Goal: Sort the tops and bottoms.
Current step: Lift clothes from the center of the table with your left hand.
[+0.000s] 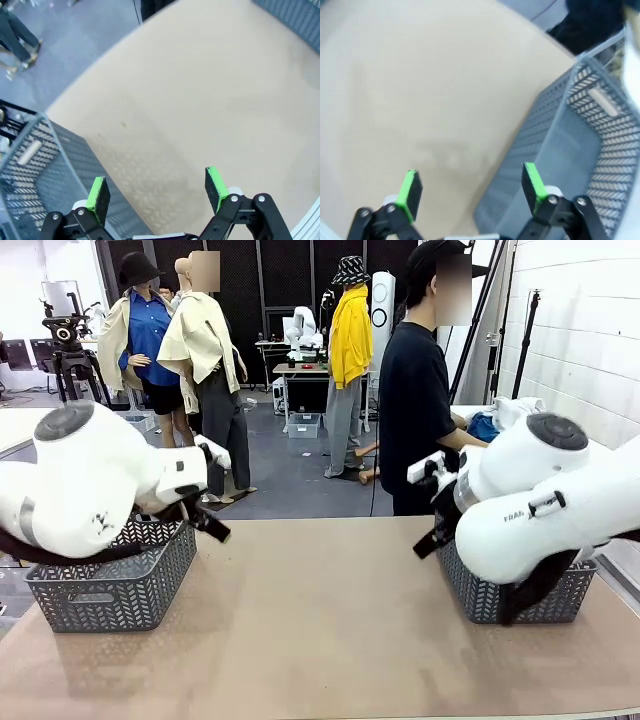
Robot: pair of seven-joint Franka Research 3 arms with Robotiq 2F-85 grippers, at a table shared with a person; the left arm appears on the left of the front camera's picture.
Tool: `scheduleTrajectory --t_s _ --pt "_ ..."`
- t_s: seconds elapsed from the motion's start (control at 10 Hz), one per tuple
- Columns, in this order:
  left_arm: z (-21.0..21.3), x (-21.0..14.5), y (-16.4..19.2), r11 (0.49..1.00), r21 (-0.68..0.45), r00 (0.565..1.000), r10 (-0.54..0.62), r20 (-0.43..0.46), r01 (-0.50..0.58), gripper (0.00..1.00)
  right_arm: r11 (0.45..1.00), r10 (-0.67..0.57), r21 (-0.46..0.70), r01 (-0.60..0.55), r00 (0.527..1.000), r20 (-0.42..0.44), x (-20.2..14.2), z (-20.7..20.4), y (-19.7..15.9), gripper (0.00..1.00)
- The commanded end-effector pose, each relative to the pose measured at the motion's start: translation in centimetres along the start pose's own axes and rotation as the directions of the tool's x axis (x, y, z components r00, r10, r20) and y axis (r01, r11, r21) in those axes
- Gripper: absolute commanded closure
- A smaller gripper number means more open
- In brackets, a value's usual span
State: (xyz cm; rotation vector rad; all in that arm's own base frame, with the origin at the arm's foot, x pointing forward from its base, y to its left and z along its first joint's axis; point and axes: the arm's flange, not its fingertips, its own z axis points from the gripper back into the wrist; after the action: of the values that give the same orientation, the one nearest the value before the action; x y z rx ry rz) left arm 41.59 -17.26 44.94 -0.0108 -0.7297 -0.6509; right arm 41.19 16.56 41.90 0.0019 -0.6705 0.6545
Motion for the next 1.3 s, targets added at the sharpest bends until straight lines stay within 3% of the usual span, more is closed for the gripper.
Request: scheduleTrajectory --t_s 0.0,0.1,0.3,0.5,0.7,0.9,1.2 --pt "3.0 1.6 2.8 0.995 0.083 0.997 -0.062 0.053 0.058 0.0 0.997 -0.003 -0.07 0.009 0.996 0.092 3.4 4.5 -2.9 0.0" --pt "6.0 2.2 6.3 0.99 0.136 0.997 -0.036 0.069 0.026 0.0 0.99 -0.022 -0.138 0.039 0.992 0.123 4.8 8.5 -6.5 0.0" --pt "9.9 -0.7 13.5 0.96 0.279 1.0 0.004 0.027 -0.011 0.0 0.945 -0.095 -0.304 0.12 0.991 0.097 2.7 14.1 -15.9 0.0" --pt "12.4 -6.9 21.3 0.911 0.398 0.982 0.162 -0.095 -0.111 0.0 0.914 -0.221 -0.339 0.222 0.974 0.043 -4.3 17.5 -25.1 0.0" --pt "13.5 -14.8 26.8 0.887 0.413 0.943 0.292 -0.16 -0.204 0.0 0.853 -0.382 -0.387 0.351 0.924 -0.003 -12.2 17.7 -31.5 0.0" --pt "14.2 -22.3 29.7 0.855 0.405 0.899 0.412 -0.152 -0.324 0.0 0.797 -0.514 -0.38 0.47 0.857 -0.017 -19.4 15.7 -34.5 0.0" --pt "12.7 -28.2 31.3 0.831 0.346 0.849 0.507 -0.151 -0.435 0.0 0.747 -0.597 -0.376 0.548 0.802 -0.018 -23.8 15.5 -34.6 0.0"
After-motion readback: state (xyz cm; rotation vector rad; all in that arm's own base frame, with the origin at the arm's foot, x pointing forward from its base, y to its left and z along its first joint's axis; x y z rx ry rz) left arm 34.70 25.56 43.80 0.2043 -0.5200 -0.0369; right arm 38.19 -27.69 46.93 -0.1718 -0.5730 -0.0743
